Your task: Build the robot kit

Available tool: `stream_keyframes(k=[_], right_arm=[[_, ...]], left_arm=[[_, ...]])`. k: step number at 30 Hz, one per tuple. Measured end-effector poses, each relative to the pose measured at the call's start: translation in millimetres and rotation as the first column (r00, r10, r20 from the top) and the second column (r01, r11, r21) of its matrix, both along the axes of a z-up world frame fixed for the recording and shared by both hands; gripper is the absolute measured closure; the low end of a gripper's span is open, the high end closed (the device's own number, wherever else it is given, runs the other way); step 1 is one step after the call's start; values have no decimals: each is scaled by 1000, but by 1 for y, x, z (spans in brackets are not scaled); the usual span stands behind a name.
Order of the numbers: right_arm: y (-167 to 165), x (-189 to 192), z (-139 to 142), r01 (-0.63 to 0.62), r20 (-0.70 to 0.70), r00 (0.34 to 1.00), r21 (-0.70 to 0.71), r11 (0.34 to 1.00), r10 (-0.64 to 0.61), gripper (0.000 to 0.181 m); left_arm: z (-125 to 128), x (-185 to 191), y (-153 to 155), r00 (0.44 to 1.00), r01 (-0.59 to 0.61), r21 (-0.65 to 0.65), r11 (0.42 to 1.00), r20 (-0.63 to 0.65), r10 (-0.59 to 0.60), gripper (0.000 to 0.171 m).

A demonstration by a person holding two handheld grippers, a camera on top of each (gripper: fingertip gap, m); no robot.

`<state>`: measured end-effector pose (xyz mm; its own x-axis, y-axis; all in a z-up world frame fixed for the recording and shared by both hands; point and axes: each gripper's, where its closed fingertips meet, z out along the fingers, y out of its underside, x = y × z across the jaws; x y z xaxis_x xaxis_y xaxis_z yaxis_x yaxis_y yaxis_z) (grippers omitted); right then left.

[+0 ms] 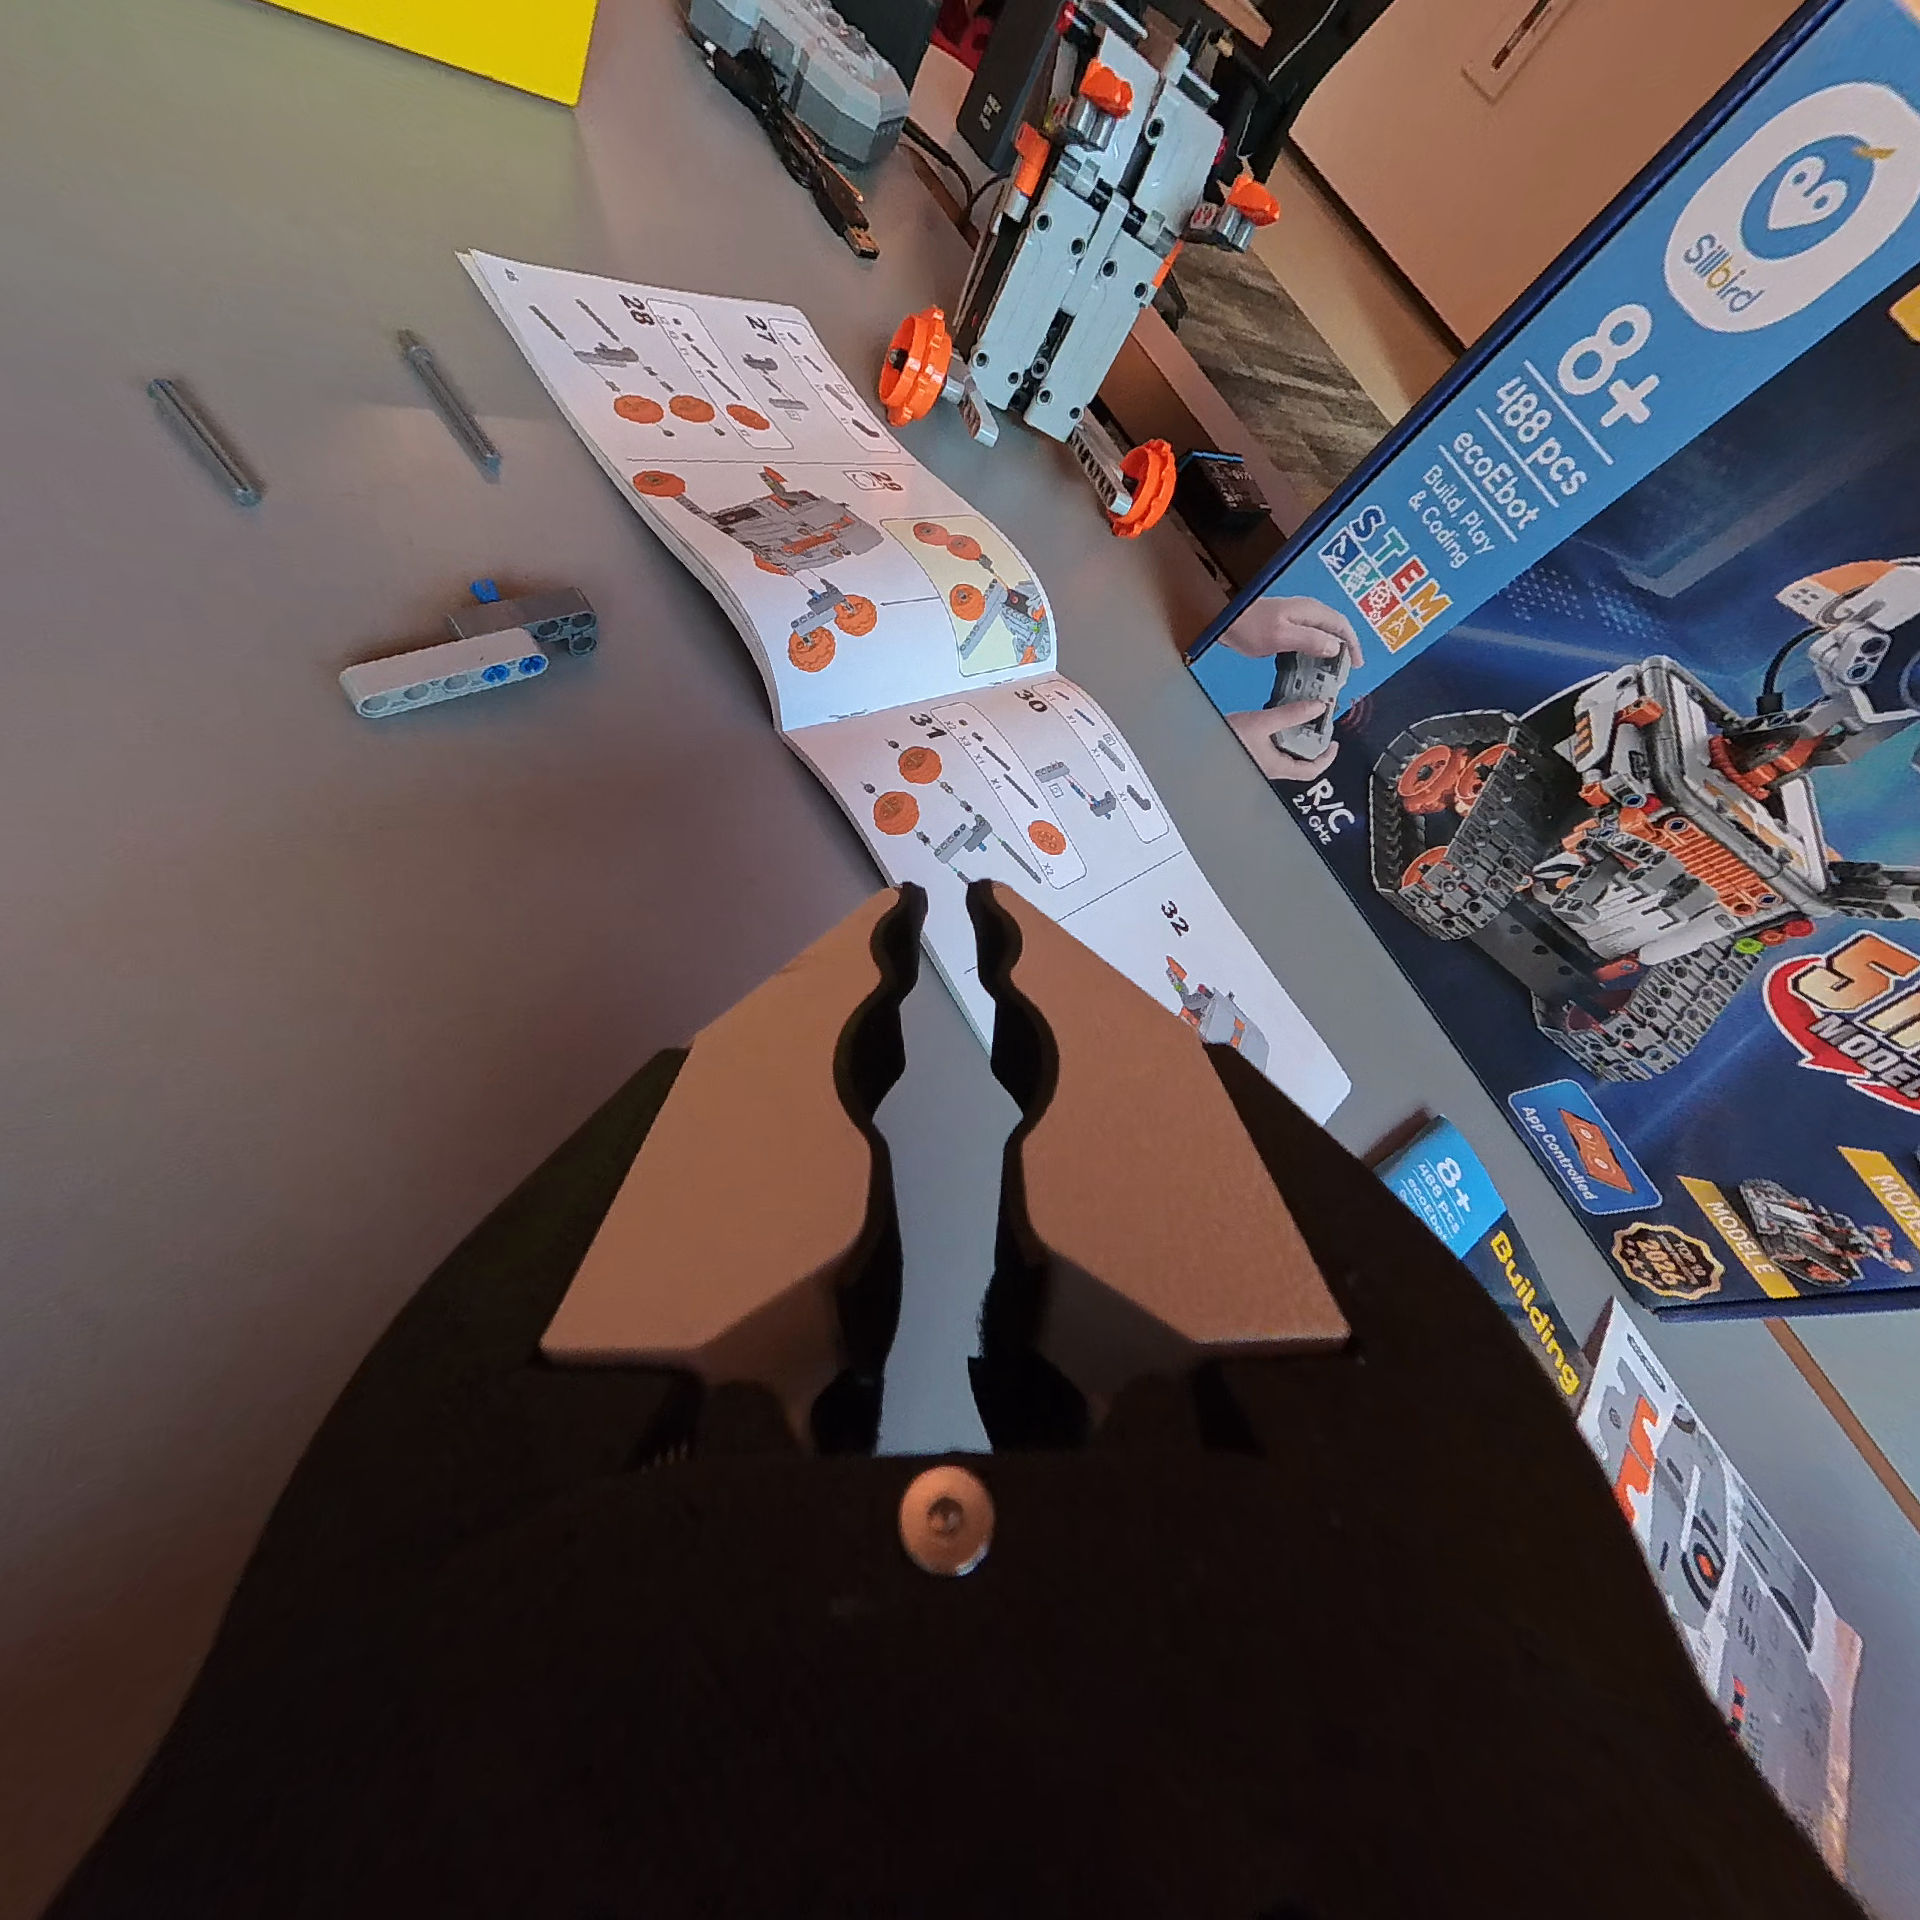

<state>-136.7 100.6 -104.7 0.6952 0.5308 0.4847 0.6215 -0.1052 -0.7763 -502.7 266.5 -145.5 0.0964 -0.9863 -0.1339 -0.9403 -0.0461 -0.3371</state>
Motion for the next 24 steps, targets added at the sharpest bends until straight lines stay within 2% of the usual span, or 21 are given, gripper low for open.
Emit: stream_keyframes(k=[4, 9, 11, 14, 16, 17, 18, 21, 24], right_arm=[[1, 2, 0, 9, -16, 1000, -1, 1000, -9, 173], [3, 5, 1, 18, -37, 999, 1, 1000, -18, 173], [3, 6, 1, 21, -39, 999, -2, 1000, -21, 173], [4, 6, -1, 21, -37, 999, -10, 1000, -22, 173], [5, 6, -2, 22, -37, 999, -14, 1000, -22, 173], [6, 5, -2, 21, -39, 999, -14, 1000, -21, 173], [6, 5, -2, 20, -41, 999, -14, 1000, -21, 173], [7, 3, -2, 20, -39, 999, -13, 1000, -21, 173], [6, 4, -2, 25, -33, 999, -10, 1000, -26, 173]], left_arm=[[-7, 1, 0, 999, 26, 35, 999, -33, -25, 144], [2, -10, -8, 1000, -6, 37, 999, -16, 7, 145], [11, -20, -24, 1000, -20, -2, 1000, 3, 20, 145], [22, -31, -63, 999, 4, -112, 994, 47, 1, 145], [23, -36, -87, 998, 49, -174, 984, 55, -40, 141], [23, -37, -97, 997, 68, -207, 976, 57, -57, 124], [25, -35, -98, 995, 70, -212, 975, 81, -54, 118], [35, -26, -75, 982, 6, -204, 979, 184, 32, 128], [29, -31, -29, 982, -108, -105, 989, 146, 122, 133]])
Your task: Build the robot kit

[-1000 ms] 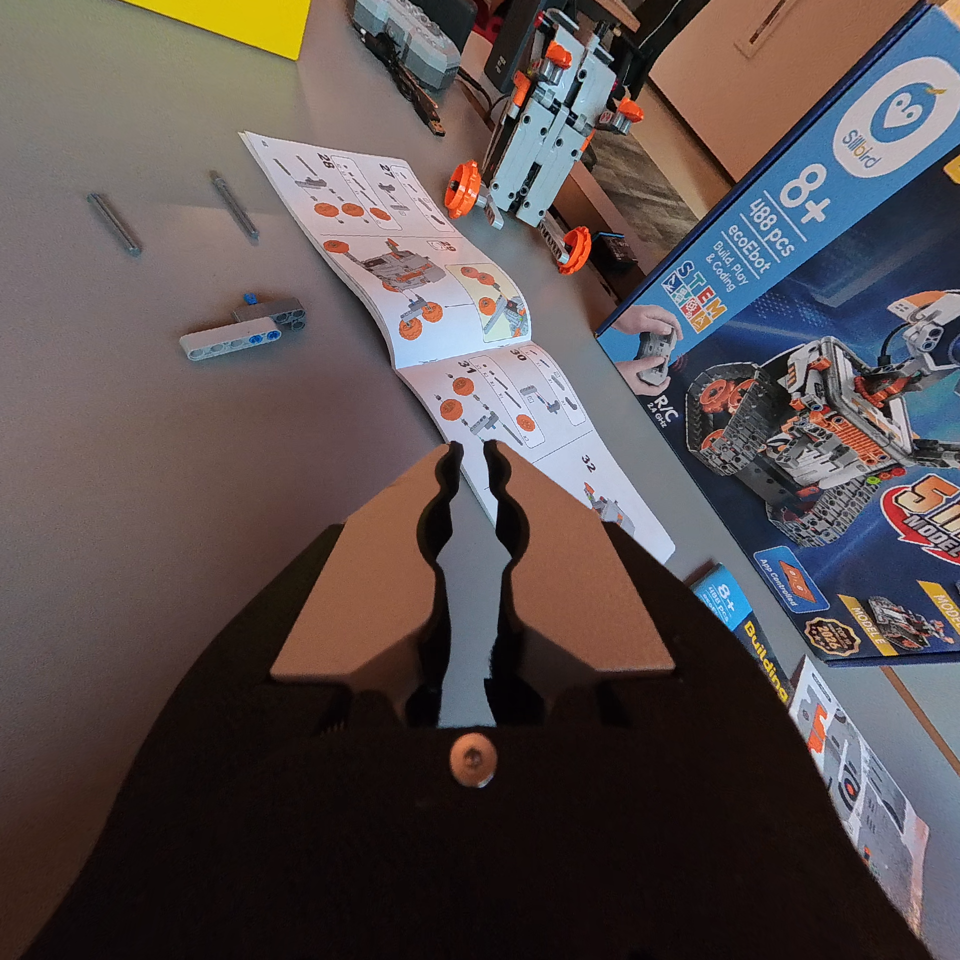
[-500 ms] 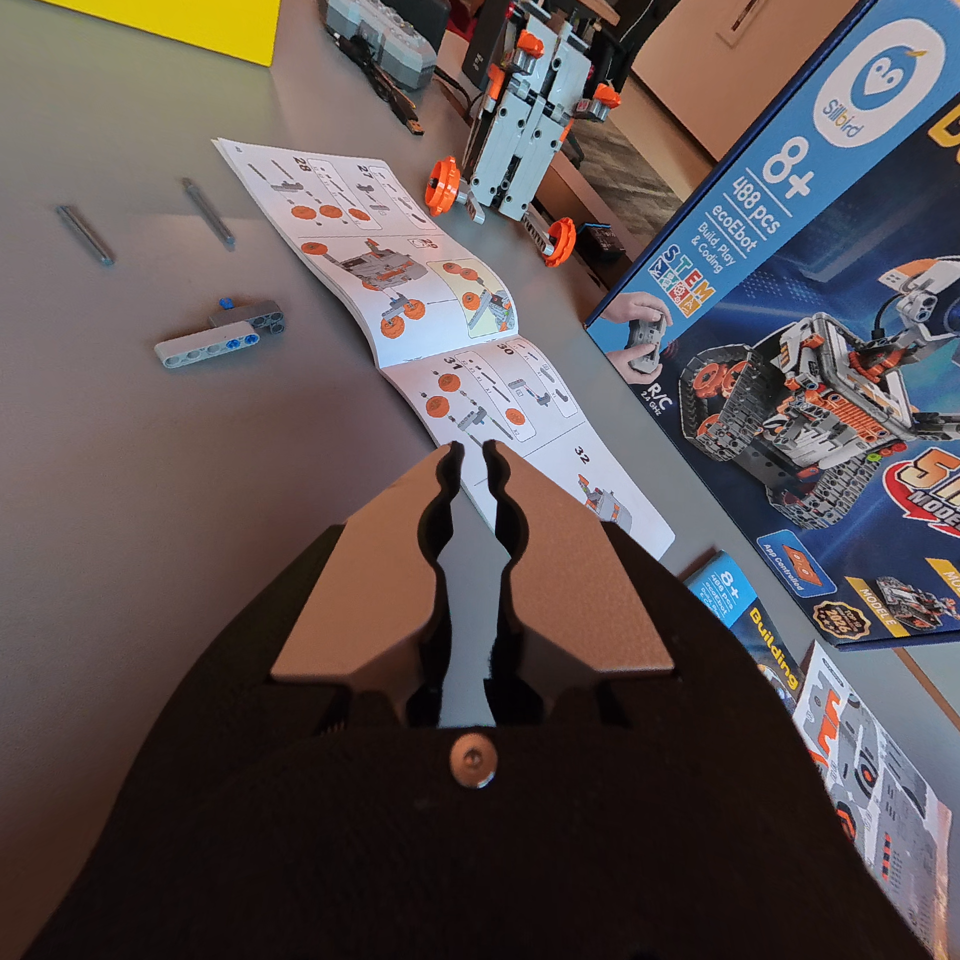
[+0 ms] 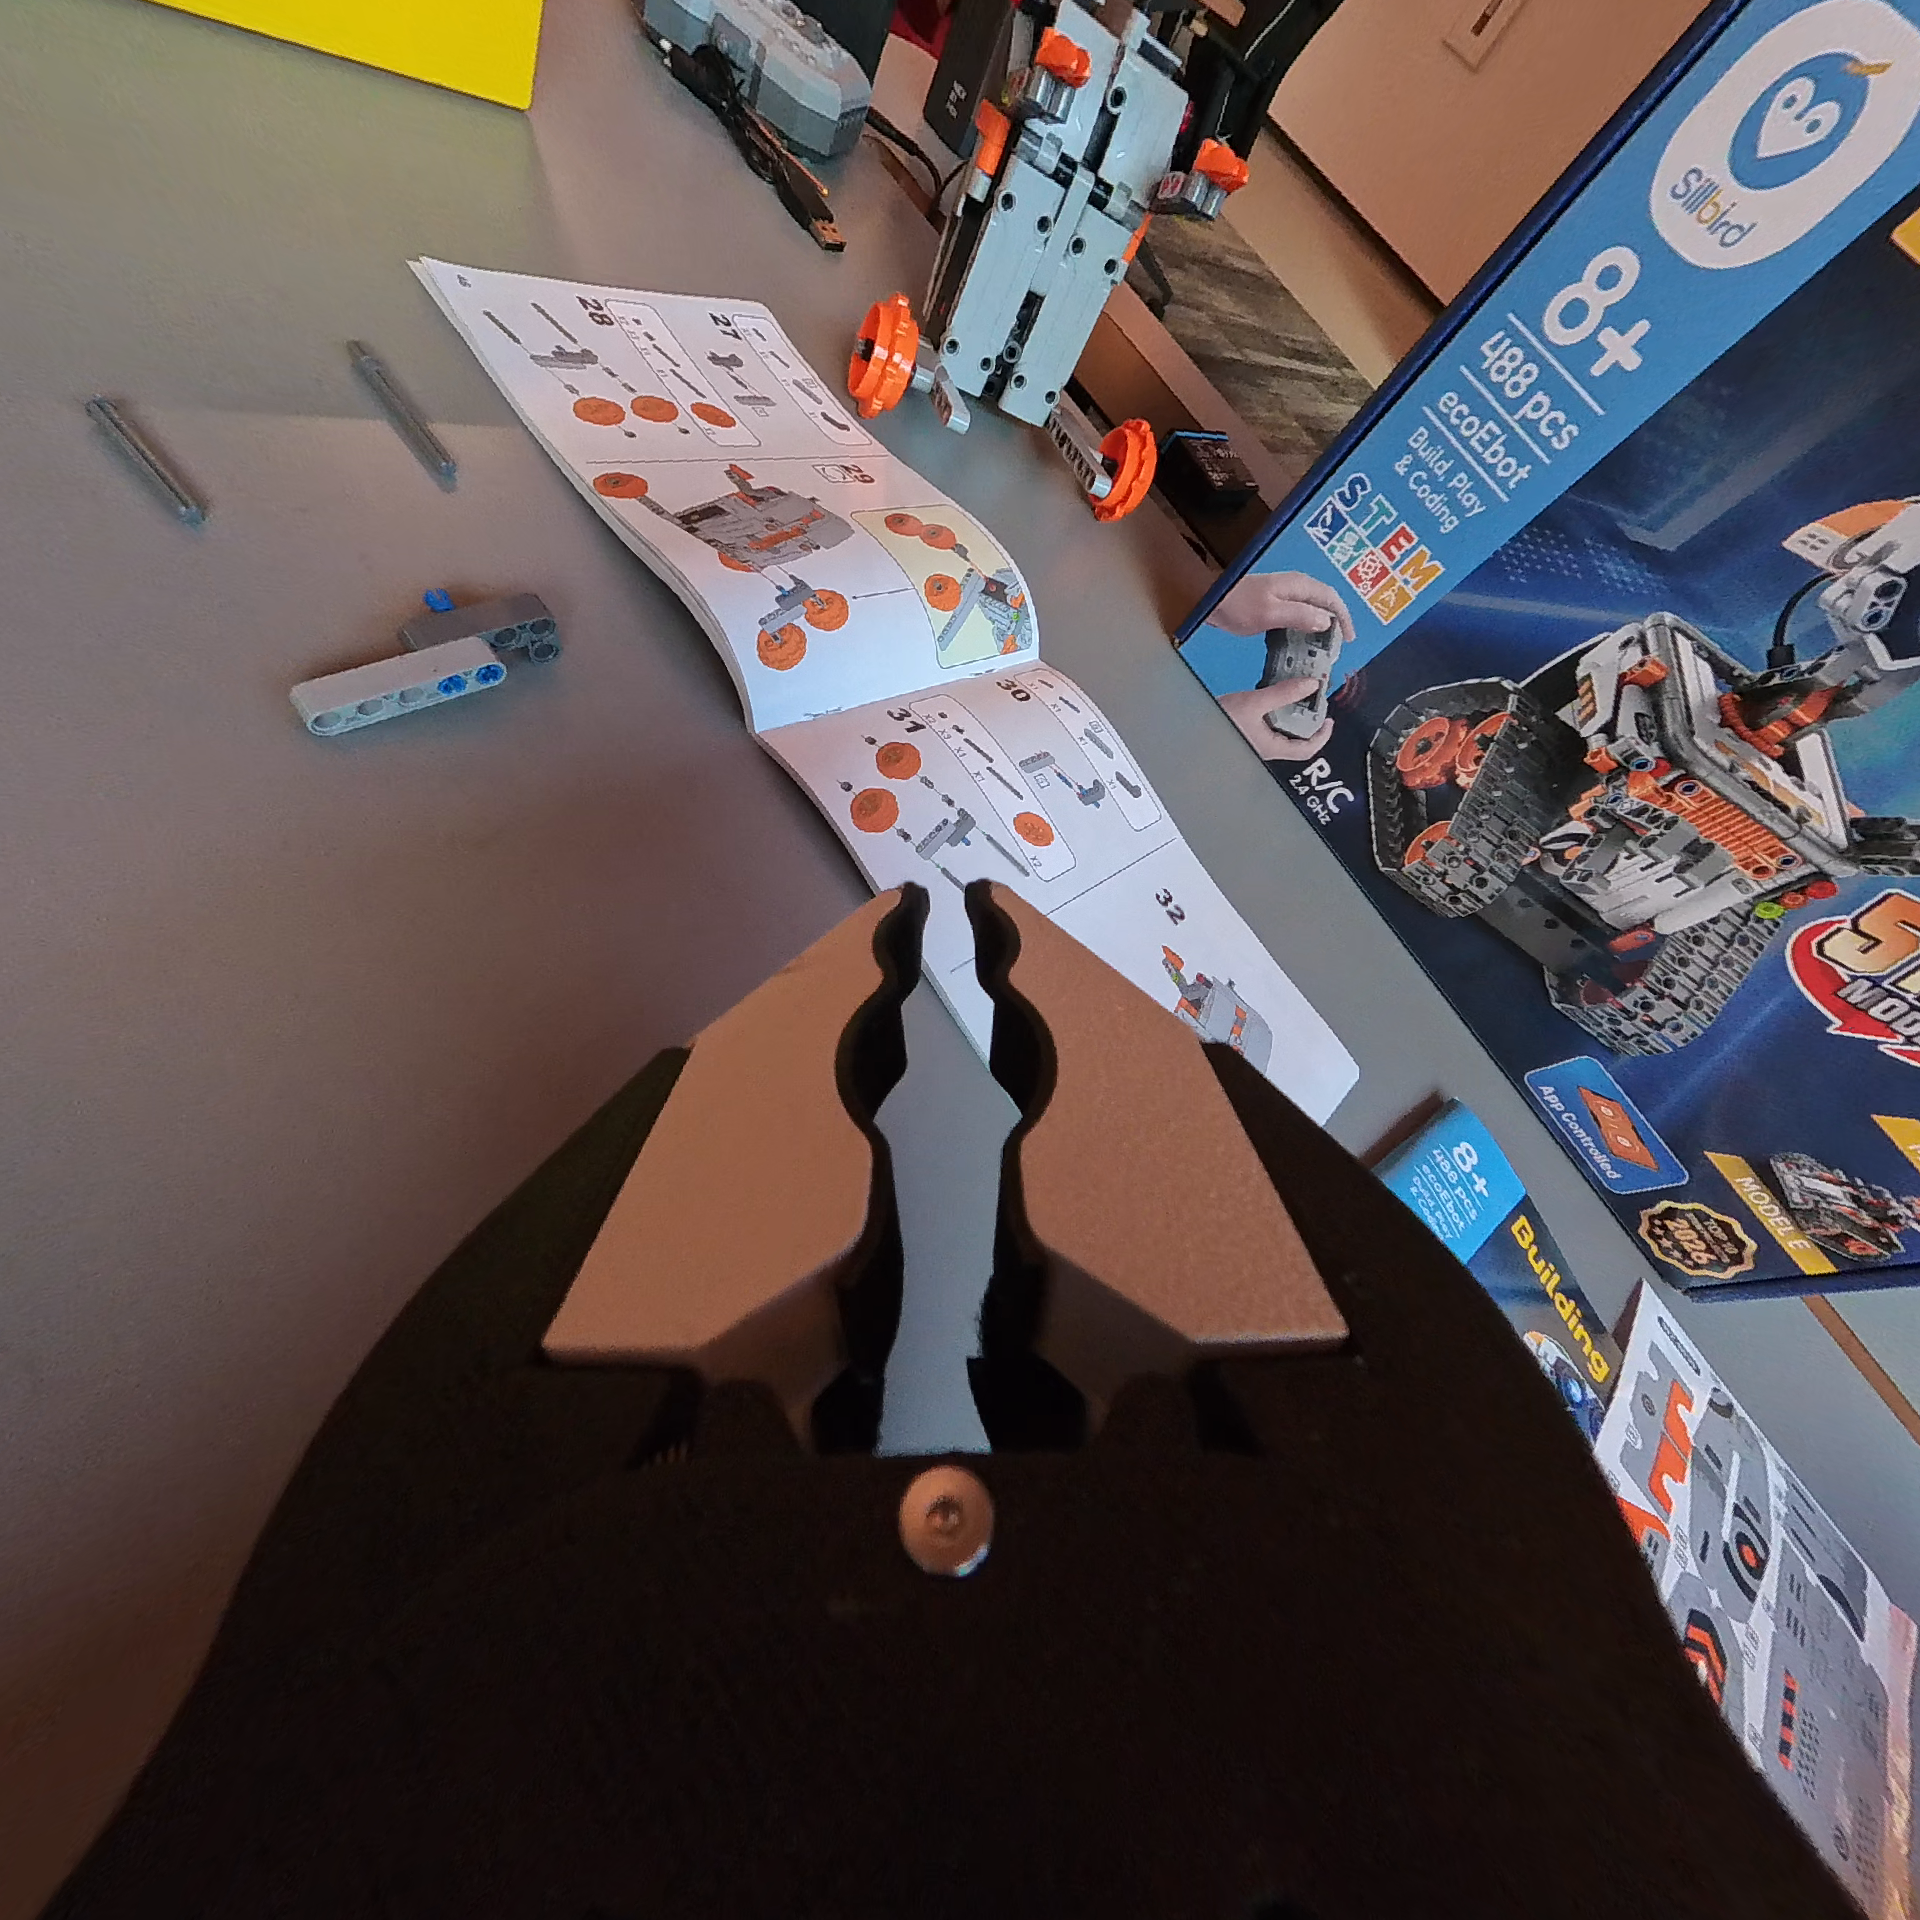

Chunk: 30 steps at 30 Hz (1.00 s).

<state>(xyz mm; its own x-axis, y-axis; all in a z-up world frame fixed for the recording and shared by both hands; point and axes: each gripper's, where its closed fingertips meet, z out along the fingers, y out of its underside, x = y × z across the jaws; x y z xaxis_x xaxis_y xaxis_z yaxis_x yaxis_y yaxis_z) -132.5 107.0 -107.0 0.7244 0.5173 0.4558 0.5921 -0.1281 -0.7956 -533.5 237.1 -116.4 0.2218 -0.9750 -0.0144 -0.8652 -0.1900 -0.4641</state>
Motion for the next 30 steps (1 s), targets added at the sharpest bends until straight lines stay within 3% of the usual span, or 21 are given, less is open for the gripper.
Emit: stream_keyframes(k=[3, 7, 12, 16, 19, 22, 23, 24, 25, 27, 30], right_arm=[[0, 3, -1, 9, 10, 1000, -2, 1000, -9, 173], [0, 4, -2, 9, 7, 1000, -5, 1000, -9, 174], [-2, 2, -2, -7, 20, 1000, -8, 1000, 7, 174], [-5, 1, -2, -15, 48, 999, -2, 1000, 15, 174], [-7, -1, 0, -28, 43, 999, 0, 1000, 28, 174], [-6, -4, 0, -39, 51, 998, -4, 999, 39, 173], [-6, -4, 0, -41, 56, 998, -4, 999, 41, 173], [-6, -5, 1, -43, 61, 997, -3, 999, 44, 174], [-7, -6, 1, -47, 65, 997, -2, 999, 47, 174], [-7, -8, 2, -53, 71, 996, 3, 999, 53, 174], [-8, -7, 2, -49, 76, 996, 7, 999, 49, 173]], left_arm=[[-12, -2, 32, 995, -65, 89, 994, -73, 71, 135], [-31, -7, 44, 975, -80, 119, 990, -197, 102, 131], [-38, -19, 43, 937, -137, 134, 982, -305, 172, 156], [-32, -34, 12, 924, -184, 66, 981, -330, 195, 156], [-26, -38, -32, 940, -197, -83, 977, -301, 164, 156], [-19, -39, -60, 959, -143, -120, 982, -261, 108, 156], [-15, -35, -64, 973, -119, -133, 984, -213, 89, 146], [-8, -30, -63, 982, -125, -138, 983, -161, 102, 134], [-1, -27, -52, 982, -164, -126, 978, -112, 150, 133], [15, -27, -14, 958, -286, -44, 957, -32, 285, 128], [27, -35, 29, 930, -364, 100, 926, -16, 367, 132]])
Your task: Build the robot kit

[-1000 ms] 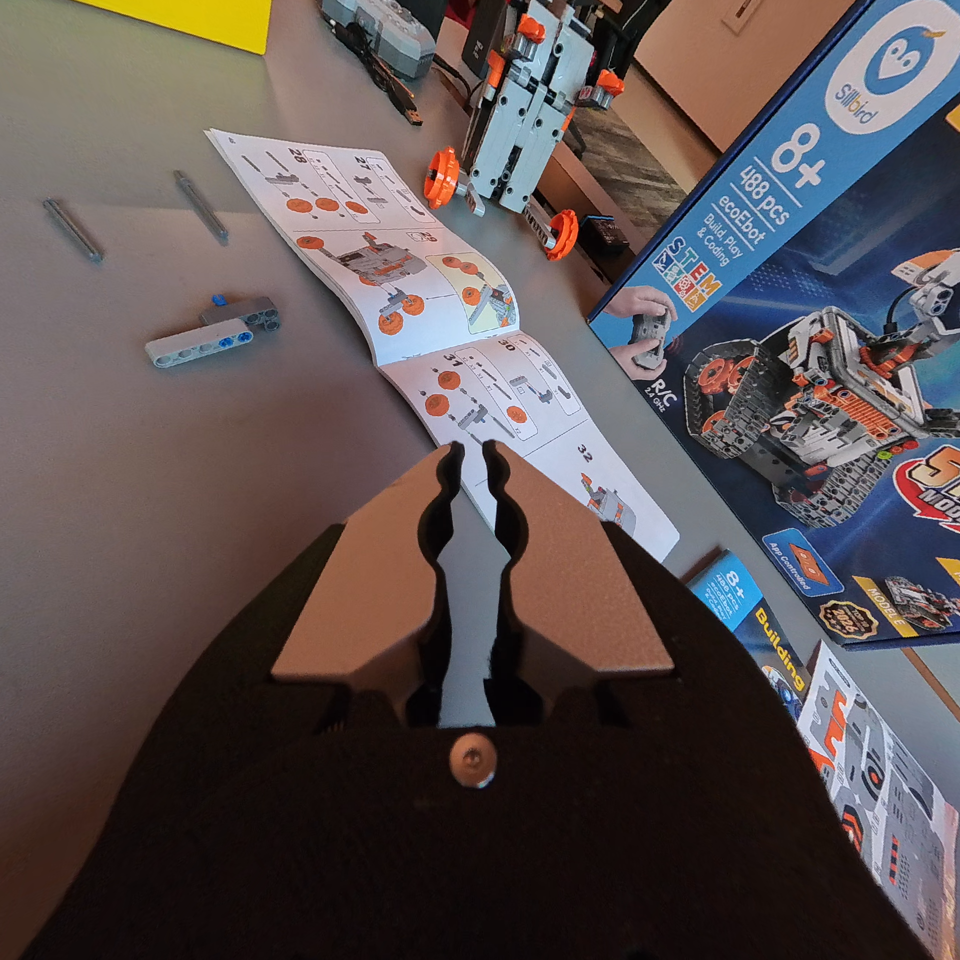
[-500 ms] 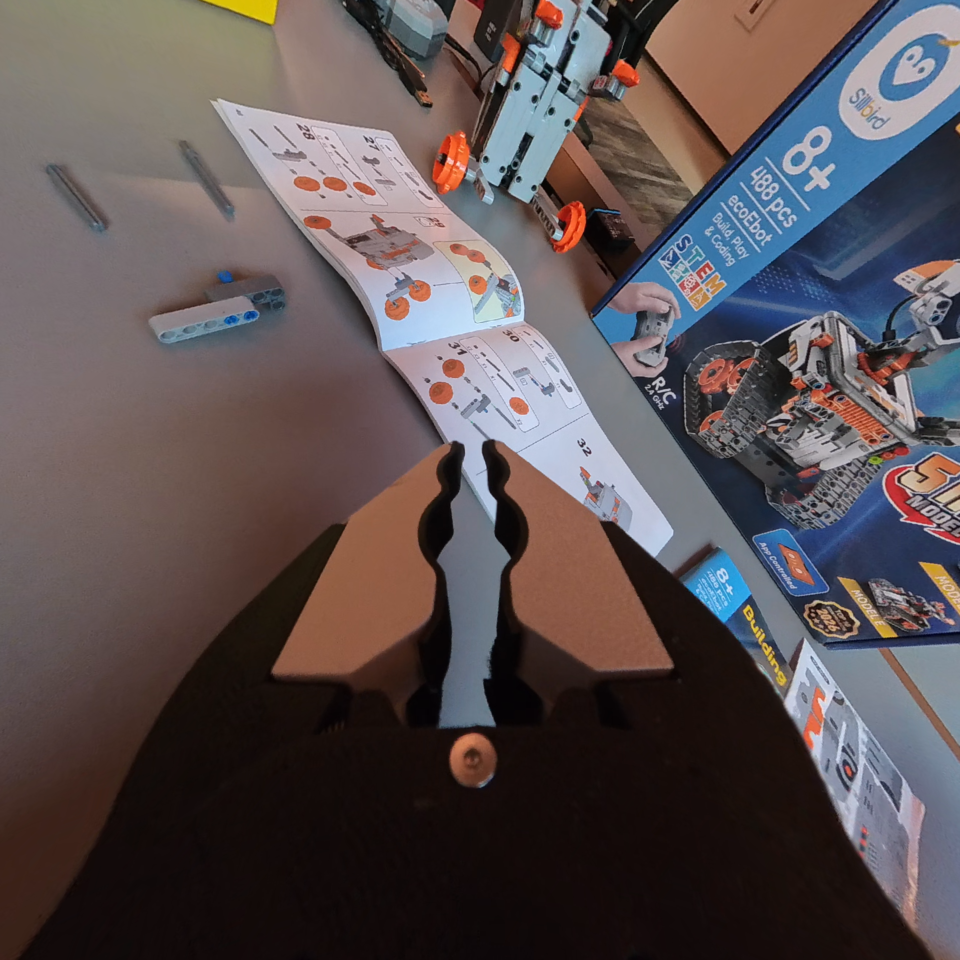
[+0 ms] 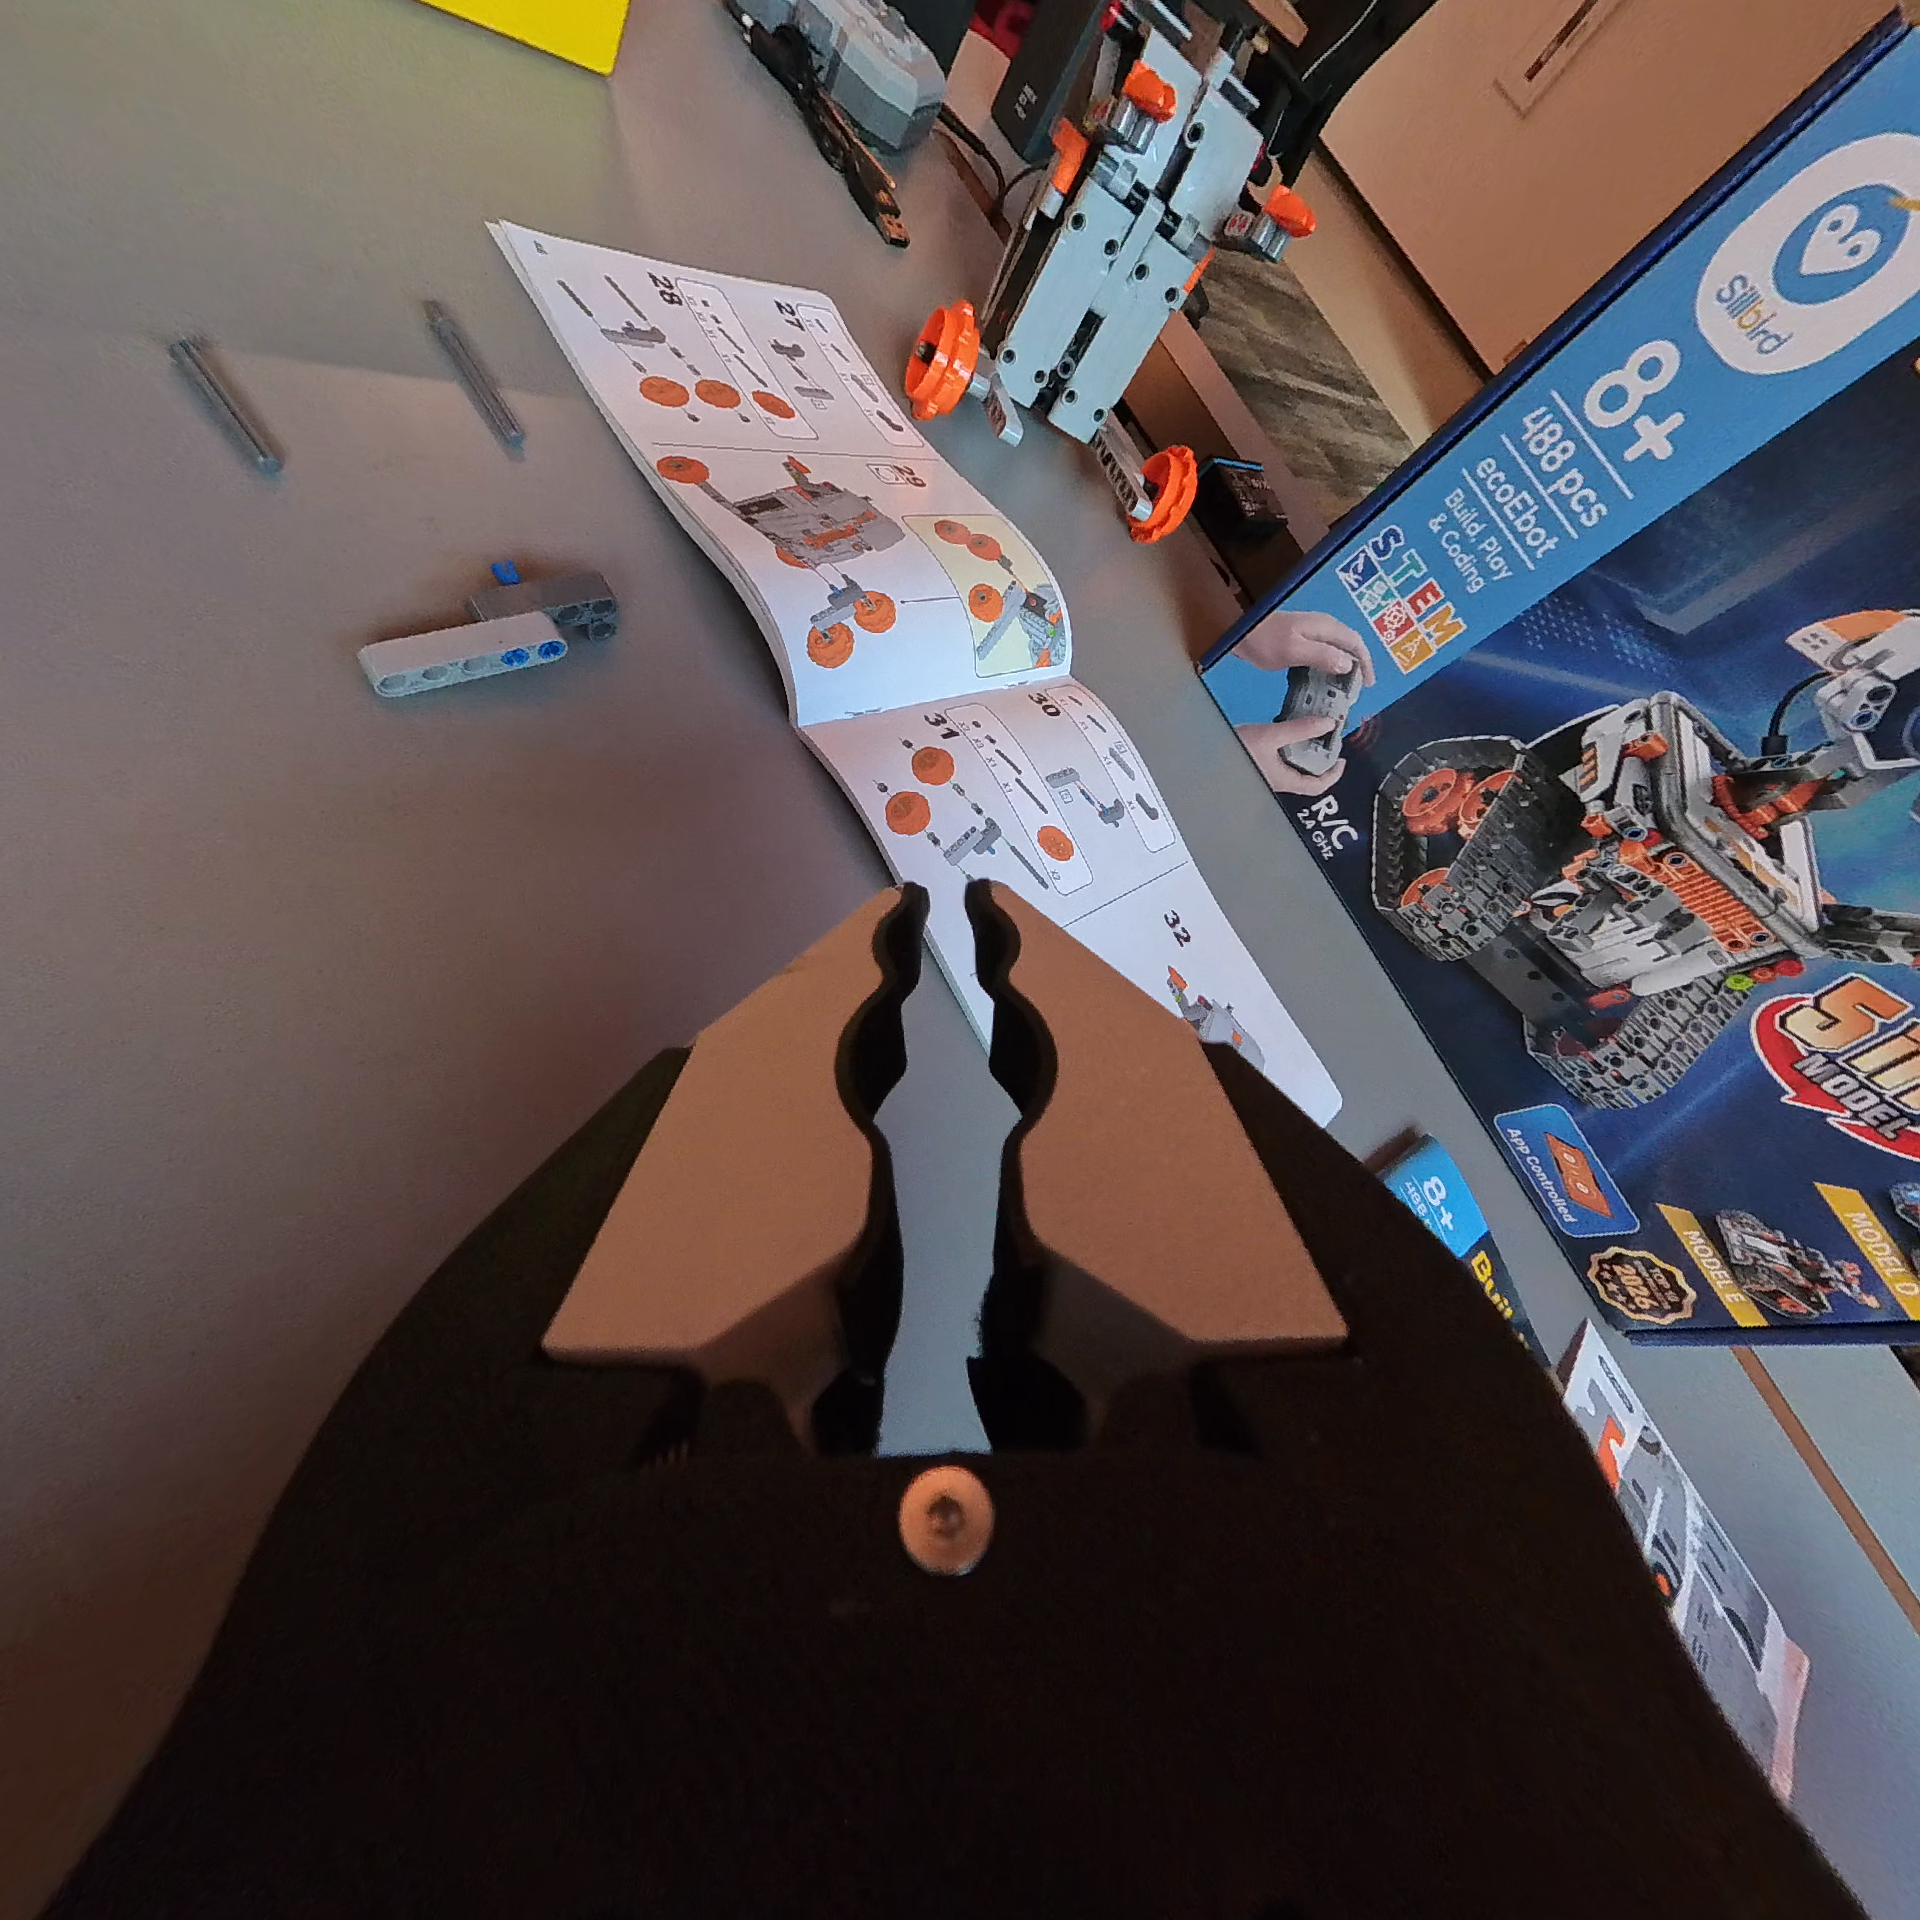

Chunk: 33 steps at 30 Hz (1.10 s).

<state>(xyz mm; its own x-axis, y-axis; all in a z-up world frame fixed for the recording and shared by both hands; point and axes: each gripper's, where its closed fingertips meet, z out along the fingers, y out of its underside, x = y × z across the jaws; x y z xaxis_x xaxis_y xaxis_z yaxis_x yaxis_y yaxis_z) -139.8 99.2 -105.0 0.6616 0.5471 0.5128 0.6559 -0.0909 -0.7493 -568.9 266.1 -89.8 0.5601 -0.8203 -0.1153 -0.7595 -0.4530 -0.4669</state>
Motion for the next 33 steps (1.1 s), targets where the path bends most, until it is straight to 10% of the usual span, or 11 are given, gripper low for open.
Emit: stream_keyframes(k=[13, 28, 33], right_arm=[[-5, 1, 7, 1, 5, 1000, 28, 1000, -1, 174], [-7, 0, 9, -10, 19, 1000, 36, 999, 10, 174], [-9, -1, 8, -13, 33, 999, 39, 999, 12, 174]], left_arm=[[-36, 20, 41, 994, -82, 6, 997, -66, 83, 171], [-57, 21, 46, 980, -194, -115, 974, -74, 186, 146], [-58, 4, 50, 968, -177, -32, 984, -187, 169, 171]])
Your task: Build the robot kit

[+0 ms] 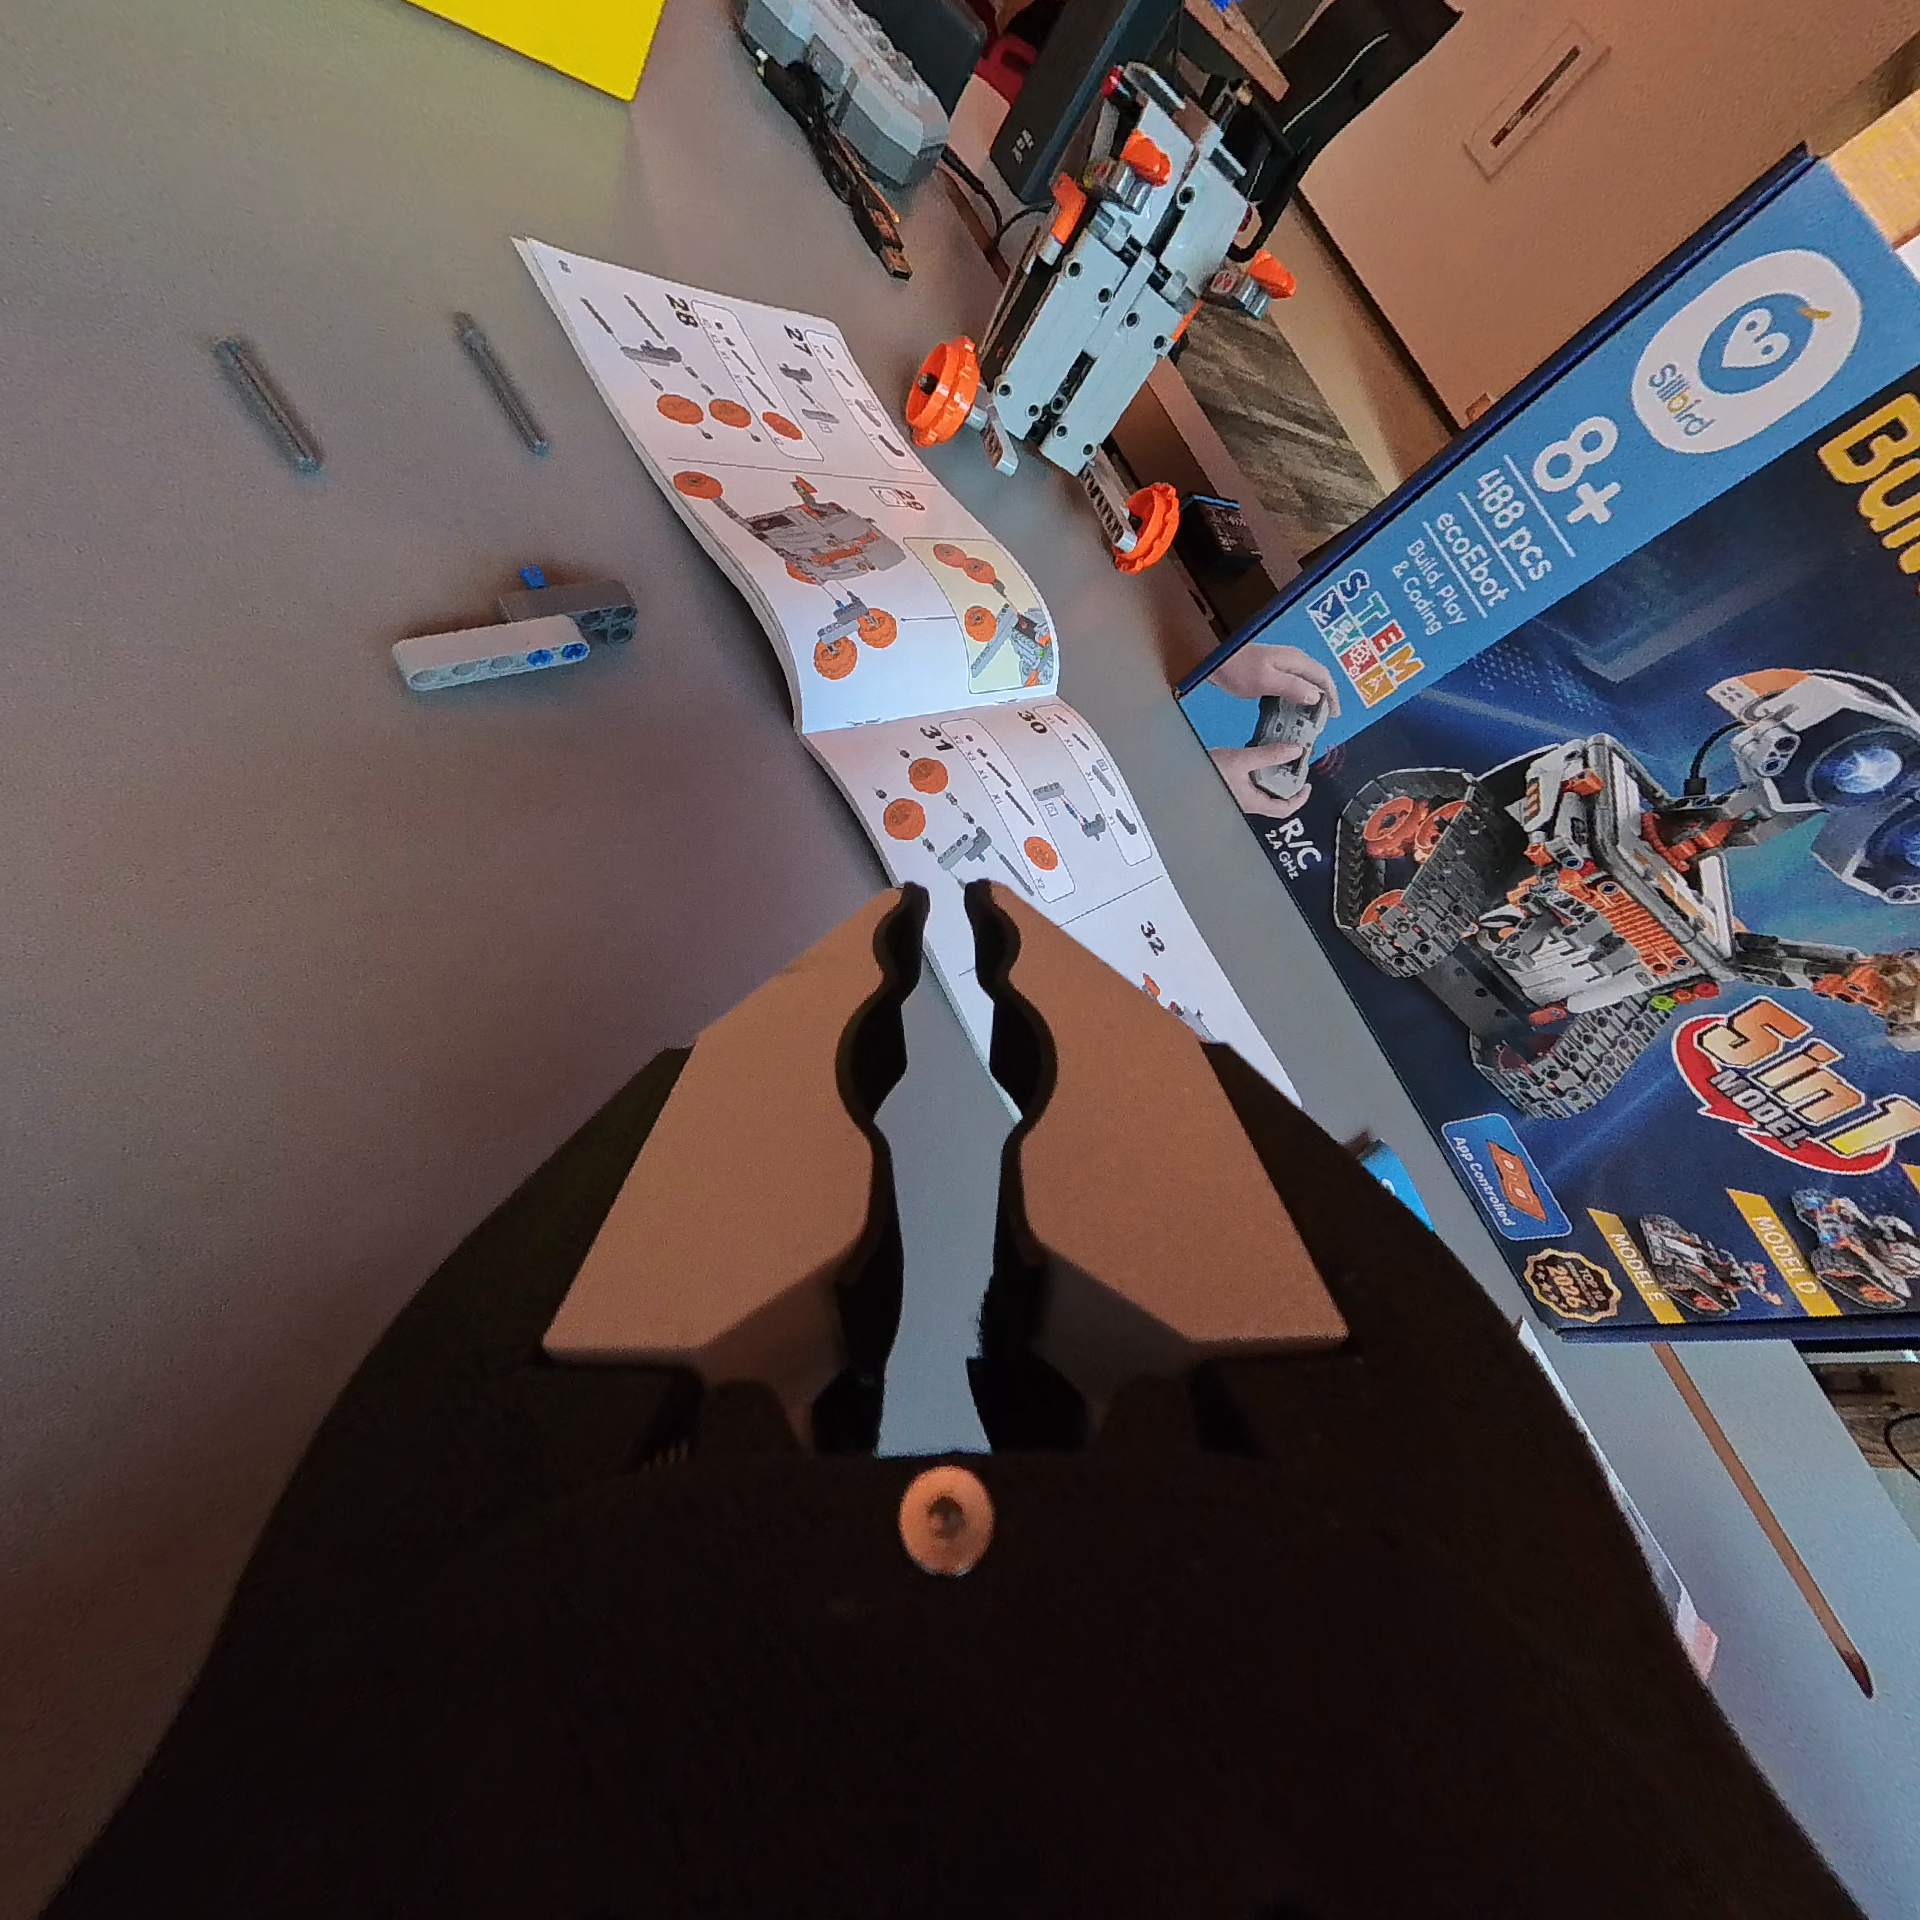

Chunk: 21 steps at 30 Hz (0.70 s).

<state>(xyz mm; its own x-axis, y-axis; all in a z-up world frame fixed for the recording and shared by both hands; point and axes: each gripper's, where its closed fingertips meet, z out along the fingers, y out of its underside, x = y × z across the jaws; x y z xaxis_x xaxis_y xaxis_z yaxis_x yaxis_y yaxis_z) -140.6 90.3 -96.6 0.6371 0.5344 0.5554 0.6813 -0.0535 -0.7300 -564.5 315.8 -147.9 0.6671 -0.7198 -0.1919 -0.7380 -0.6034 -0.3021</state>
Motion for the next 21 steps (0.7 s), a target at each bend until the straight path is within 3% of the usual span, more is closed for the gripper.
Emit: stream_keyframes(k=[3, 8, 21], right_arm=[[0, 2, -1, 5, 2, 1000, -2, 1000, -5, 173], [-1, 0, 0, -4, 5, 1000, -4, 1000, 4, 174], [0, 4, 0, 13, -4, 1000, -1, 1000, -13, 173]], left_arm=[[16, -3, -9, 1000, -3, 13, 1000, 21, 3, 171], [34, -2, -52, 994, 43, -101, 994, 104, -32, 171], [46, 2, -70, 990, 87, -103, 991, 120, -74, 171]])
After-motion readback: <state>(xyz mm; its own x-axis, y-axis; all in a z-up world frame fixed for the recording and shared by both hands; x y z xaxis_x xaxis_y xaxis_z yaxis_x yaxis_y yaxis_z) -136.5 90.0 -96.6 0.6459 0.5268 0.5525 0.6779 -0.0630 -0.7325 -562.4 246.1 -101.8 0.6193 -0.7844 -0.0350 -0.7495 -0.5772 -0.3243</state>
